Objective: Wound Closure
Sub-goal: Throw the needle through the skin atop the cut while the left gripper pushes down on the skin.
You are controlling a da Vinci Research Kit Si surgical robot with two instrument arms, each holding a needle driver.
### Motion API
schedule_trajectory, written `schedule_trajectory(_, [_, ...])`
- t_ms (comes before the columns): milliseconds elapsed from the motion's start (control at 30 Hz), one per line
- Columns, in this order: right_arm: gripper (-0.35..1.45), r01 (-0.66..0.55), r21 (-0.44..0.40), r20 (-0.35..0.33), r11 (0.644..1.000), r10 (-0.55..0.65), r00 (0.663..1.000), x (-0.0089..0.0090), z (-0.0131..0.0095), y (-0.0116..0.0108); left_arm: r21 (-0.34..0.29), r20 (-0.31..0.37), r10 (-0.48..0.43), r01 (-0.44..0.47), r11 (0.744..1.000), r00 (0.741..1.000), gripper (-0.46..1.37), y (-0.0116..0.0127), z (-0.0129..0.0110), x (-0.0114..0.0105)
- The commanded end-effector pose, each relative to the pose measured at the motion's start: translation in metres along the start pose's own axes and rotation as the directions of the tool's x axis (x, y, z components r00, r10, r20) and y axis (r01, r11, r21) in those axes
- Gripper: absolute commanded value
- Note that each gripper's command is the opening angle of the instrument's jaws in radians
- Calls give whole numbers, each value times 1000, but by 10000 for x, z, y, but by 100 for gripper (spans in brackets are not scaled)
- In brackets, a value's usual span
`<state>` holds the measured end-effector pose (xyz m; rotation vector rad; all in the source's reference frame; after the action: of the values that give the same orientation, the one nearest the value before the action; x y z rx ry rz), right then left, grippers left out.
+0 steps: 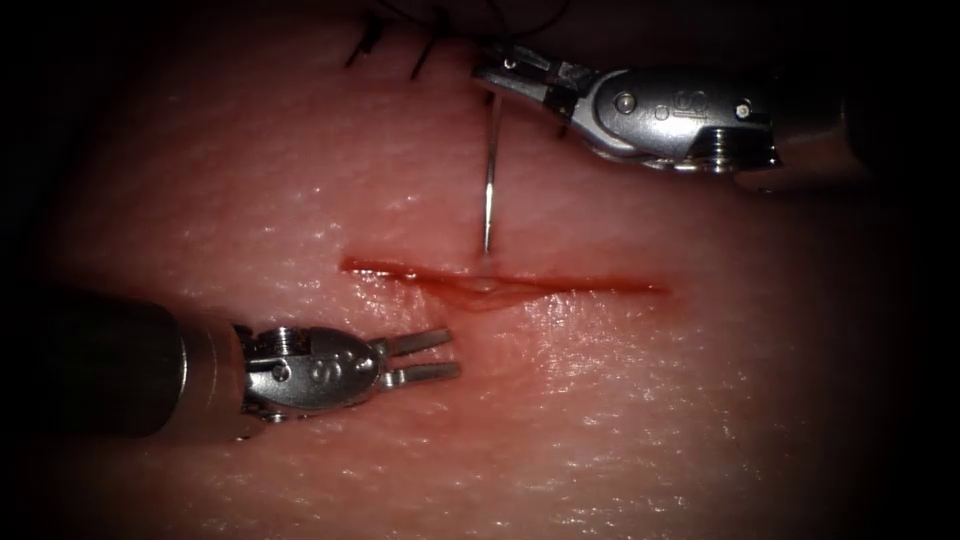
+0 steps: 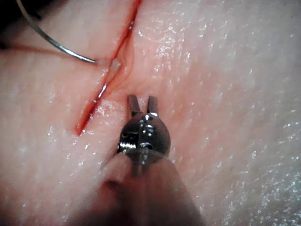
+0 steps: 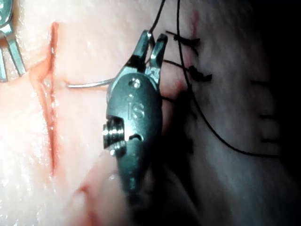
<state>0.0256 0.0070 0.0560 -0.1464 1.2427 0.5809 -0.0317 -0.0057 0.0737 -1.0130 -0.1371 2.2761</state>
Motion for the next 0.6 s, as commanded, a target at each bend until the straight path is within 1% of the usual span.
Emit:
schedule_trajectory(33, [-35,-35,-2,0,999,35,999,0,0,-3,0,2,0,0,1000,1000,14,-1,1,-2])
schedule_trajectory(67, [-35,-87,2,18,996,87,996,0,0,-2,1,5,-4,4,1000,1000,14,-2,4,-5])
schedule_trajectory(100, [-35,-87,2,18,996,87,996,0,0,-2,1,5,-4,4,1000,1000,14,-2,4,-5])
schedule_trajectory(133, [-35,-151,4,39,989,151,988,0,0,0,0,11,-8,8,1000,1000,16,-4,6,-10])
schedule_trajectory(300, [-35,-242,-3,63,970,242,968,1,-1,4,8,24,-8,8,1000,1000,16,-7,10,-15])
schedule_trajectory(400, [-35,-241,-19,74,970,242,968,2,-2,7,8,31,-10,10,1000,999,17,-7,11,-17])
schedule_trajectory(467, [-35,-230,-37,62,973,232,971,3,-3,10,8,31,-10,10,1000,999,18,-7,11,-18])
schedule_trajectory(600, [-35,-229,-47,67,972,232,970,5,-4,11,8,31,-10,10,1000,999,17,-7,11,-17])
